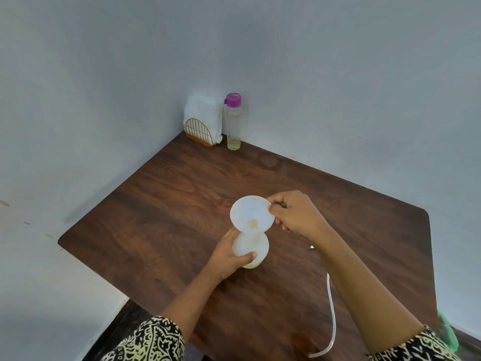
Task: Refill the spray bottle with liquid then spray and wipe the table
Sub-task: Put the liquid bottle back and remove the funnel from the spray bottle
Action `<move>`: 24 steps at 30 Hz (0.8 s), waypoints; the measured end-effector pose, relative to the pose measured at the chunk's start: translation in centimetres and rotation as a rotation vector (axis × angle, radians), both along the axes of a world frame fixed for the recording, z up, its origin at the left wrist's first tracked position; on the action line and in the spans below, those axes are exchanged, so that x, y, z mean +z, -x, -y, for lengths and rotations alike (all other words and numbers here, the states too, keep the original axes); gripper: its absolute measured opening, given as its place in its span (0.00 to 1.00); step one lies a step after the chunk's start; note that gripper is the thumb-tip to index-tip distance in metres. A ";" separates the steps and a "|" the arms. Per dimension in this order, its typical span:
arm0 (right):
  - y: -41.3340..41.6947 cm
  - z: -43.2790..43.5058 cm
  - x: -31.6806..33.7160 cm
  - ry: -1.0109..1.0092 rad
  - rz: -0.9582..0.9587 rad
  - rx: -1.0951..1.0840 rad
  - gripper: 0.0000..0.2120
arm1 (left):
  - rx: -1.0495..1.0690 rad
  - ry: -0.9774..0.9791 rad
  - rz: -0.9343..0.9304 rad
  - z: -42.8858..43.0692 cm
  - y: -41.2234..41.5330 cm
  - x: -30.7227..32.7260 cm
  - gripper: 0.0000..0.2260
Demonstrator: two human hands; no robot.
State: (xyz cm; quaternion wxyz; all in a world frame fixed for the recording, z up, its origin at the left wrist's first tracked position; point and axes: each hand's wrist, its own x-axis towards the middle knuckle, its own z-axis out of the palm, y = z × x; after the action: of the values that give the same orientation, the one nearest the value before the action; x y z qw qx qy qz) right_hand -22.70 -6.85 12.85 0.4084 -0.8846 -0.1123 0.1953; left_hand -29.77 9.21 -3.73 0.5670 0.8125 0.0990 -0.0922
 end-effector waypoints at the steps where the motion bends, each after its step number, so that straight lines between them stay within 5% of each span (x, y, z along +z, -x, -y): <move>1: 0.0 0.0 0.0 0.003 0.004 -0.006 0.11 | -0.004 0.000 -0.002 0.0 0.0 0.0 0.30; 11: 0.0 1.4 1.5 -0.210 -0.037 -0.150 0.12 | -0.025 -0.017 0.050 -0.2 0.1 0.0 0.33; 24: 0.3 0.9 0.4 -0.230 -0.112 -0.153 0.10 | -0.029 -0.028 0.024 -0.4 0.0 -0.4 0.32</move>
State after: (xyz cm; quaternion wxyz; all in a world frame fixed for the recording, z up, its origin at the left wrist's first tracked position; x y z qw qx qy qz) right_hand -23.04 -7.78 13.25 0.5265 -0.8255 -0.0429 0.1986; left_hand -29.74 9.64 -4.15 0.5554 0.8228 0.0817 -0.0893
